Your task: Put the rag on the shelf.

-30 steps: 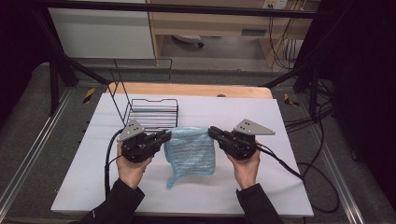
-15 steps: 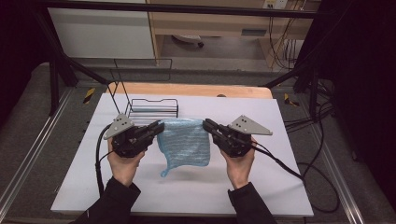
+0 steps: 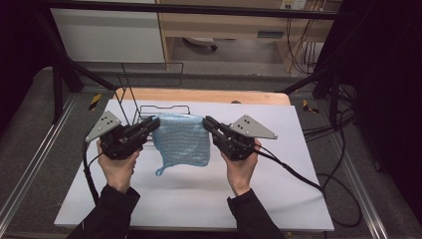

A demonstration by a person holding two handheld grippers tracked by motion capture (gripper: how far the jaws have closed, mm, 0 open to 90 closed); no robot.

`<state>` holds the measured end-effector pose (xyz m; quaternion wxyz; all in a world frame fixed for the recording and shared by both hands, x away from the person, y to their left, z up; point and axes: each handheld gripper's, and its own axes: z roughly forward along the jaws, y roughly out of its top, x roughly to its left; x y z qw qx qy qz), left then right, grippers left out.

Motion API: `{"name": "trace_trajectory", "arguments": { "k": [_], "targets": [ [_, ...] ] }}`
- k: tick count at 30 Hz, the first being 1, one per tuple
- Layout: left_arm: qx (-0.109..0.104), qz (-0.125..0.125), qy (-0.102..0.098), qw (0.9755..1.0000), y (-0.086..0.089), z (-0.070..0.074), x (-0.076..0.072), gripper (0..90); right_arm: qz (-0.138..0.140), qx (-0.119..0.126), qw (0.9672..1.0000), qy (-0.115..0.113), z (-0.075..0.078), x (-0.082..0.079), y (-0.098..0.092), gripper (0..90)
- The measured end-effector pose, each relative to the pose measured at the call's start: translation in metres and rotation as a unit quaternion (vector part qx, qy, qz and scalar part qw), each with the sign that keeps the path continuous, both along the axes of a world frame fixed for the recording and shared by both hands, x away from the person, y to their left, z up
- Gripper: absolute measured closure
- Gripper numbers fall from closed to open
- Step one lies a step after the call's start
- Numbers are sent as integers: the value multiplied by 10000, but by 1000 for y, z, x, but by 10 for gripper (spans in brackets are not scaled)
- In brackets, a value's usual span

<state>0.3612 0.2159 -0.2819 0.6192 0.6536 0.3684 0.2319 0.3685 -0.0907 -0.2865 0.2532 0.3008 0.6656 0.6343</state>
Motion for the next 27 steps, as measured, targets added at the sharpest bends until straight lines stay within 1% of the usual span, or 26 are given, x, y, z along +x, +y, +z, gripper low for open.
{"name": "trace_trajectory", "arguments": {
  "k": [3,4,6,7,12,14,16,19,23,24,25,26,27],
  "targets": [
    [-91,73,-44,9999,5,3,2,805,-7,31,10000,-87,5,4,9,842],
    [-127,85,-47,9999,7,4,3,805,-7,31,10000,-87,5,4,9,842],
    [-202,143,-99,9996,11,8,6,805,-54,5,9998,-170,9,7,16,843],
    [-202,143,-99,9996,11,8,6,805,-57,16,9998,-190,11,9,18,843],
    [-315,214,-227,9990,19,17,8,805,-36,87,9997,-233,19,15,25,843],
    [-352,251,-289,9986,21,20,8,805,-24,109,9996,-254,20,16,27,843],
    [-393,289,-350,9982,23,24,8,806,-20,150,9994,-316,25,19,31,843],
    [-388,360,-447,9976,25,30,9,806,-32,156,9992,-359,29,21,35,843],
    [-483,410,-538,9965,30,36,11,806,-23,195,9987,-463,38,26,41,844],
    [-504,422,-556,9963,31,37,12,806,-23,195,9987,-463,38,26,41,844],
    [-512,442,-574,9961,32,39,13,806,-26,206,9985,-498,43,28,44,844],
    [-520,460,-594,9958,33,40,14,806,-26,206,9985,-498,43,28,44,844],
    [-548,474,-618,9955,35,42,15,806,-20,211,9982,-555,47,30,48,844]
  ]
}}
